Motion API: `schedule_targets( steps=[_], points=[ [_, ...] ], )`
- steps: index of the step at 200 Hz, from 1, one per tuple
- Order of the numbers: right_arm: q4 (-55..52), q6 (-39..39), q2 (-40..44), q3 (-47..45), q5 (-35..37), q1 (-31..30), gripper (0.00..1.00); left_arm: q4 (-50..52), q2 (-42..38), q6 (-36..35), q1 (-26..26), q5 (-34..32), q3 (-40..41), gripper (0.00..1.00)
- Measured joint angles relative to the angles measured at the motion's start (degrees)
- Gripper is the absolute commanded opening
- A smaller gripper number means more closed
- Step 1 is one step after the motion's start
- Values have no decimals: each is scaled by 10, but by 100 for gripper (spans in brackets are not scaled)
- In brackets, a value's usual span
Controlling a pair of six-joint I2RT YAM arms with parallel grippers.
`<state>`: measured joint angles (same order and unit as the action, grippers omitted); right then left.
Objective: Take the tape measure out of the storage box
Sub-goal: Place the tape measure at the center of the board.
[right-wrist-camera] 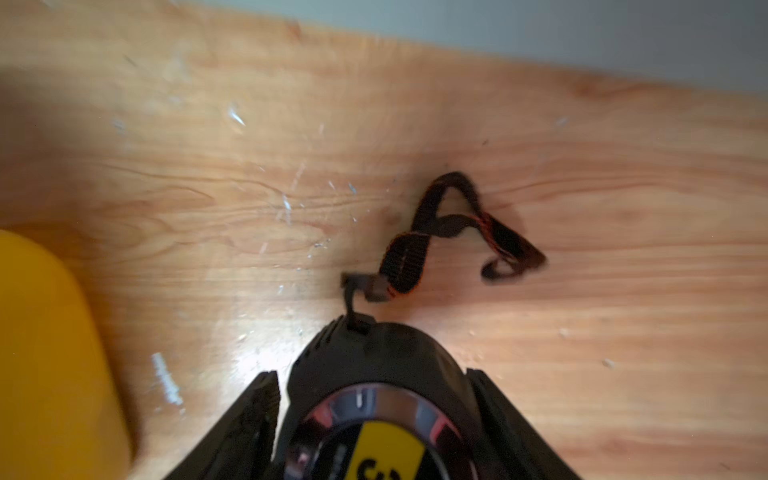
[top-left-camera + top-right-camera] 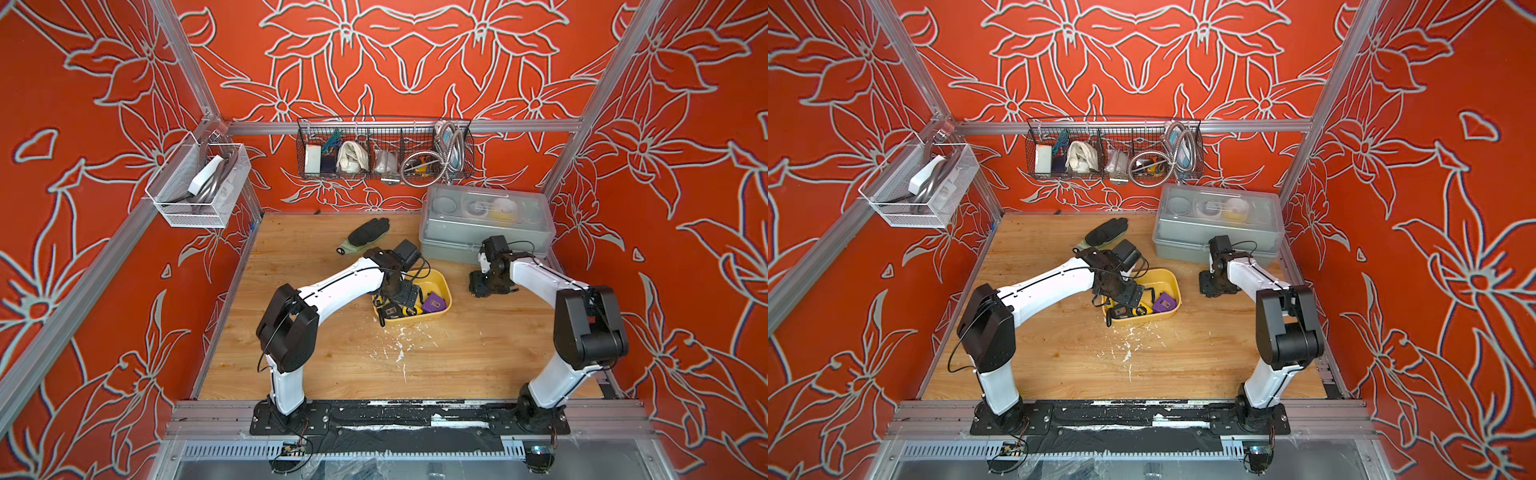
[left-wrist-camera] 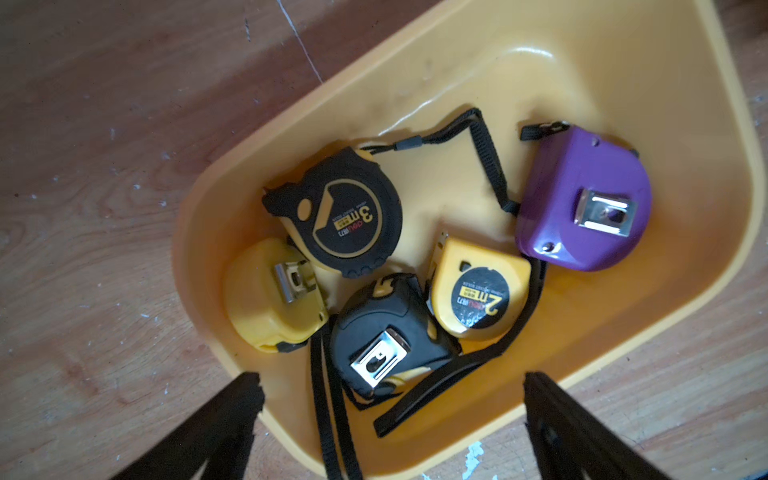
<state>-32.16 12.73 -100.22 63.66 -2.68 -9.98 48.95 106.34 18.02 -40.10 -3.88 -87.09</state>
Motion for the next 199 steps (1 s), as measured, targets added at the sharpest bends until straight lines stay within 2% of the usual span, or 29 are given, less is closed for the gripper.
schedule_targets(
  steps=[34,84,128,170,199],
  points=[
    [21,1,-24,-7,-14,0,53,-1,10,0,-5,3,9,100],
    [18,0,-3,-12,-14,0,76,-26,8,0,-10,6,74,98],
    [16,0,53,-12,-14,0,99,-30,-6,-15,-10,3,93,92],
    [9,-2,118,-13,-14,-4,100,-18,-62,-51,-11,-7,117,97],
    [8,-2,137,-13,-17,-15,100,-10,-77,-54,-12,-9,86,98]
  ],
)
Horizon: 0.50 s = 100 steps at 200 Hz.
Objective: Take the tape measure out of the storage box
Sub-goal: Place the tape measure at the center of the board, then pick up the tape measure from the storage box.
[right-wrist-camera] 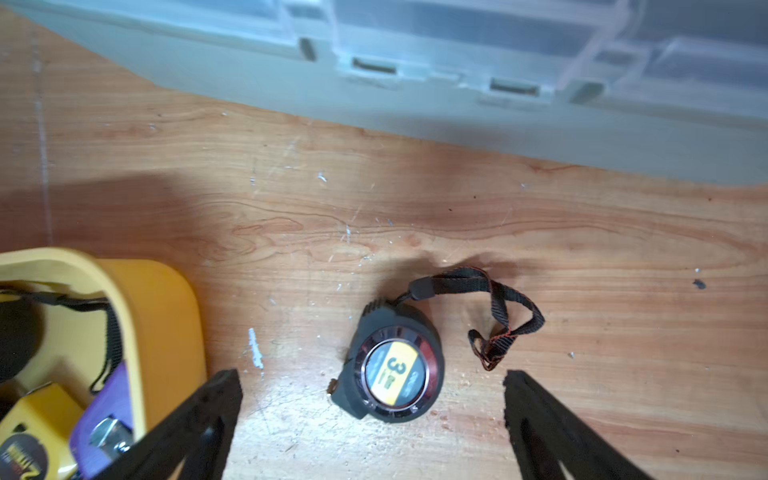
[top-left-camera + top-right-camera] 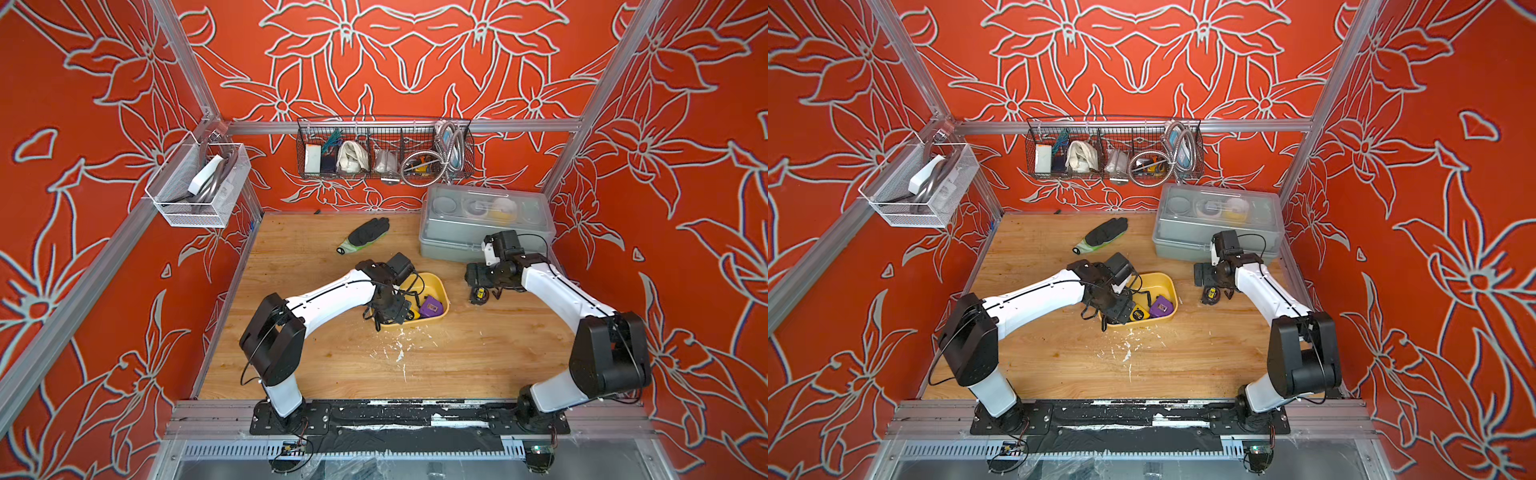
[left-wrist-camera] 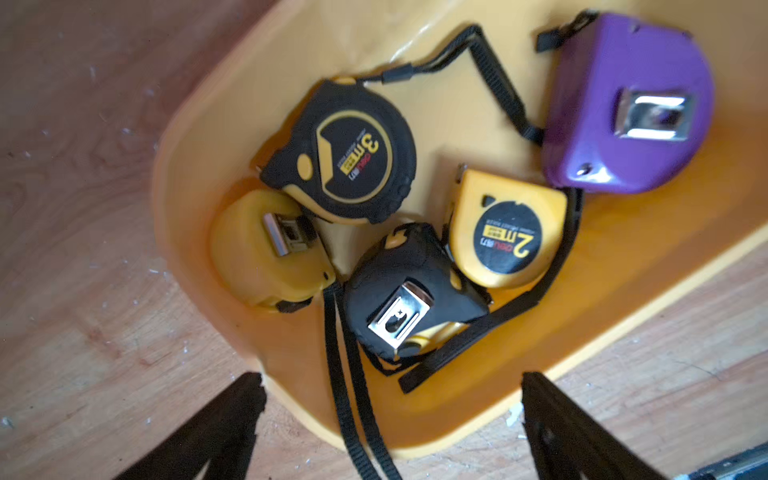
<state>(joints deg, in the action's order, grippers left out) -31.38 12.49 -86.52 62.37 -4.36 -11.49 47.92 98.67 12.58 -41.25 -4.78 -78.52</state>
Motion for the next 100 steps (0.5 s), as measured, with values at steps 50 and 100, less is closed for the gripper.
schedule_targets(
  steps=[50,100],
  points=[
    [-2,-2,0,-1,-10,-18,100,3,103,4,0,2,-137,98],
    [-2,-2,5,-22,-18,-19,100,35,200,34,0,-26,-186,98]
  ],
)
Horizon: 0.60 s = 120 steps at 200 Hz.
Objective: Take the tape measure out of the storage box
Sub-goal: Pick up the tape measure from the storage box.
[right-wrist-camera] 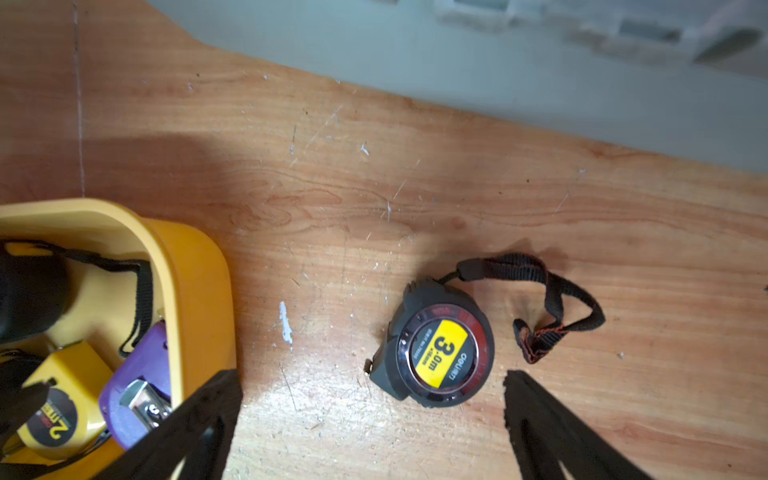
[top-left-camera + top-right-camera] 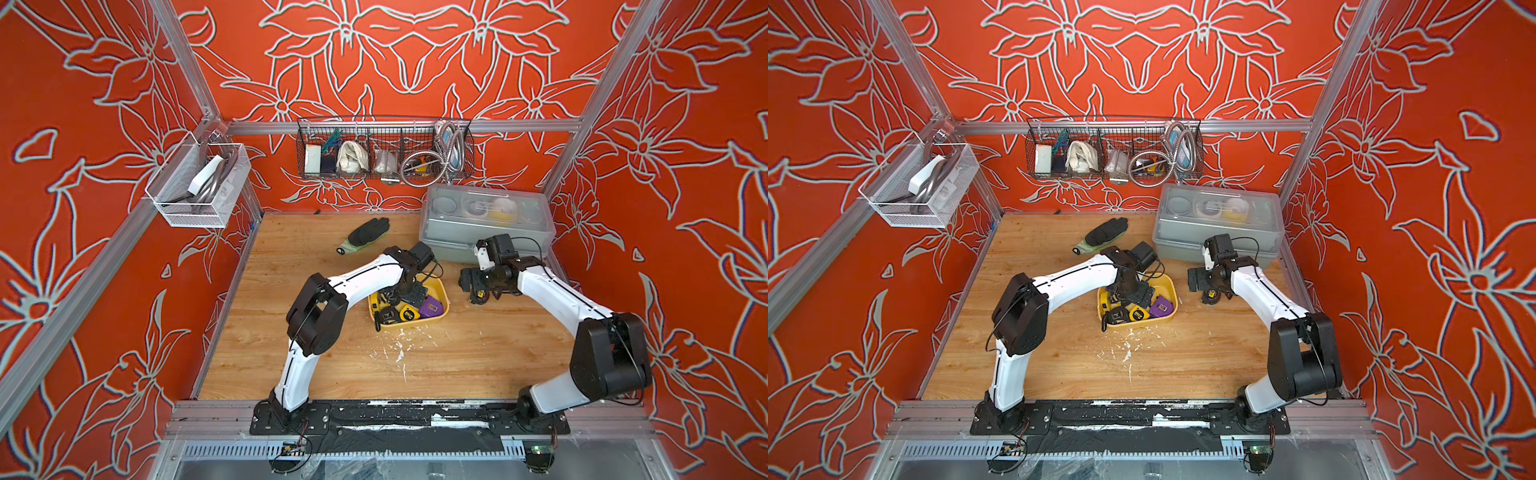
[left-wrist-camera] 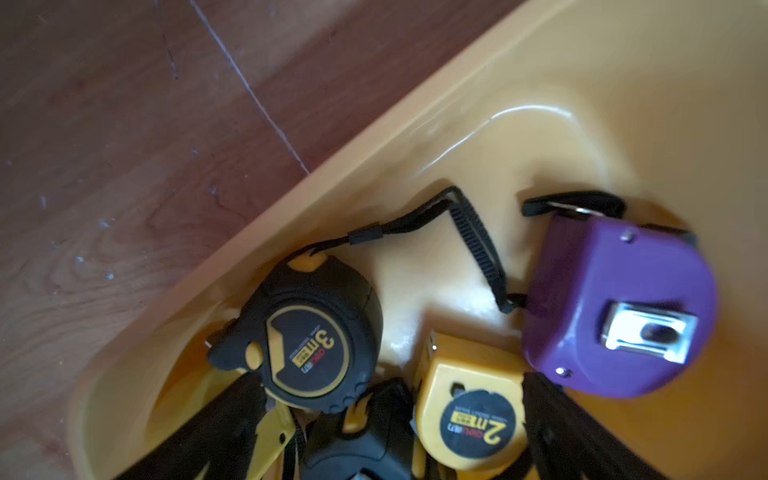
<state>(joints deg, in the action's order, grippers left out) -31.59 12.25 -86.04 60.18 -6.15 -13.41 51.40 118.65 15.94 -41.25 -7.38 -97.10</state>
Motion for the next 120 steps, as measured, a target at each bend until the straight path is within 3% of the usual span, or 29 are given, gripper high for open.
schedule_targets(
  steps=[38,120],
  points=[
    [-1,0,10,-8,-5,0,100,10,0,30,1,-34,0,98],
    [0,-1,19,-14,-10,-3,100,8,22,76,24,-35,-1,98]
  ],
)
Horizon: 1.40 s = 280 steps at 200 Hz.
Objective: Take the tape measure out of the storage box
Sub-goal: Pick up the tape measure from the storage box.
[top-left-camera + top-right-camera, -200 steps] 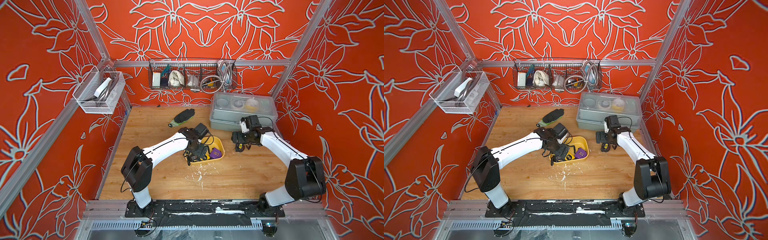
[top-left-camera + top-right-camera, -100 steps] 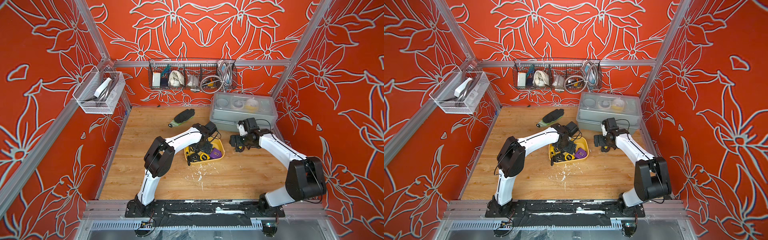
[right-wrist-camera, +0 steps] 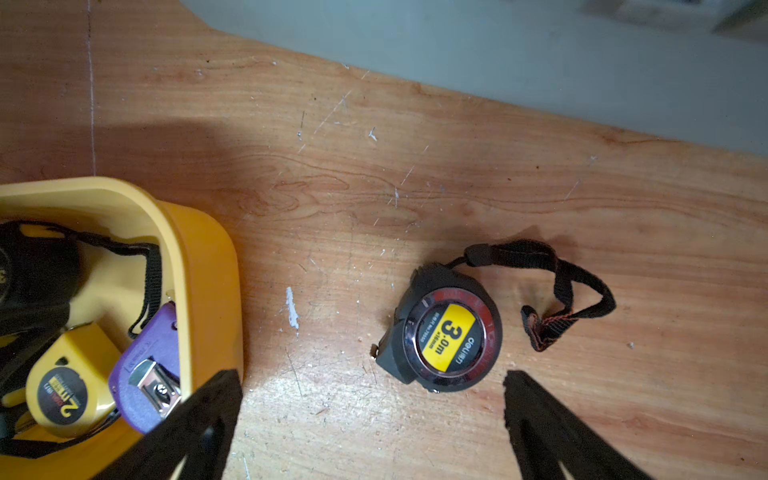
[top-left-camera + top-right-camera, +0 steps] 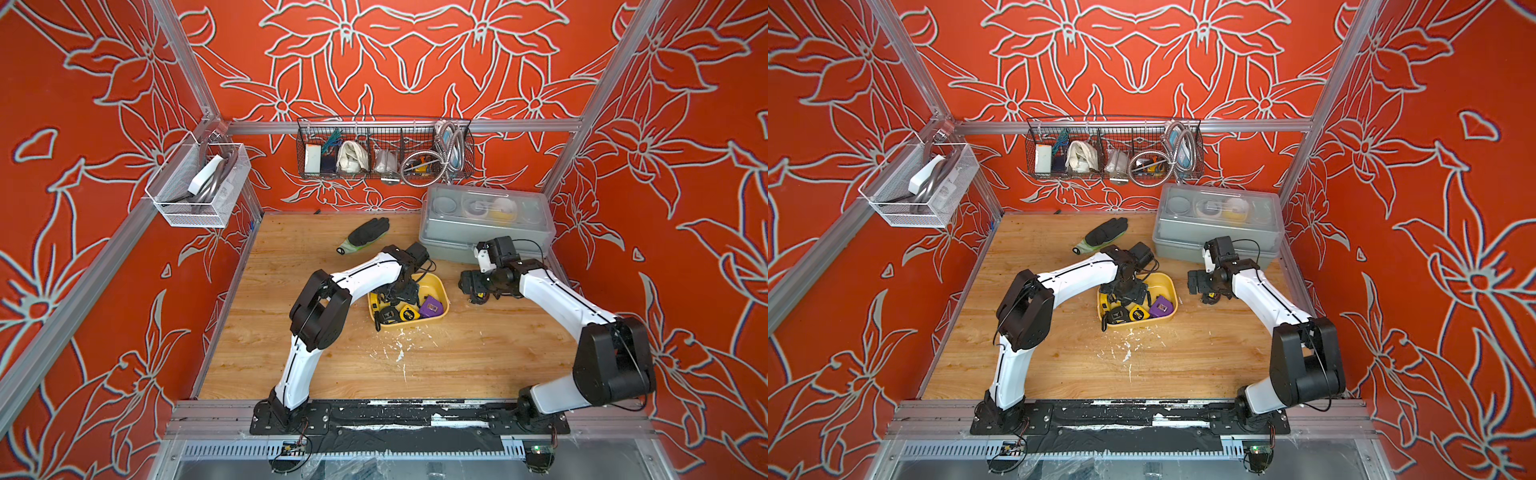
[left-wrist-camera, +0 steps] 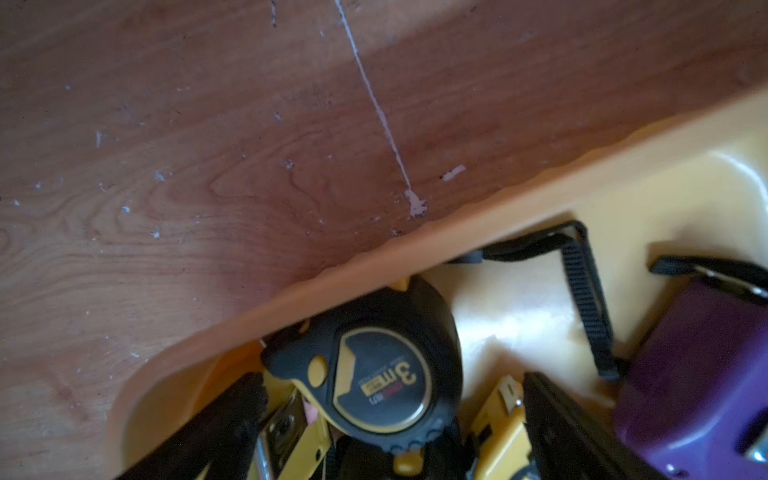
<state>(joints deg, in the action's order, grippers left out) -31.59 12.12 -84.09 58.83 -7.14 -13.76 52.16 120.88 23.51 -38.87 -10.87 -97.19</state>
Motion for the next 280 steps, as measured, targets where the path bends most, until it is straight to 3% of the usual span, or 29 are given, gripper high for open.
schedule_targets(
  steps=[106,182,280],
  points=[
    [3,1,23,-7,0,-6,100,2,22,-5,0,10,-11,95],
    [3,1,25,-16,2,-8,100,-3,40,-40,-45,40,-46,98],
    [4,4,37,-24,6,-10,100,-32,17,-3,-48,18,-16,98]
  ],
)
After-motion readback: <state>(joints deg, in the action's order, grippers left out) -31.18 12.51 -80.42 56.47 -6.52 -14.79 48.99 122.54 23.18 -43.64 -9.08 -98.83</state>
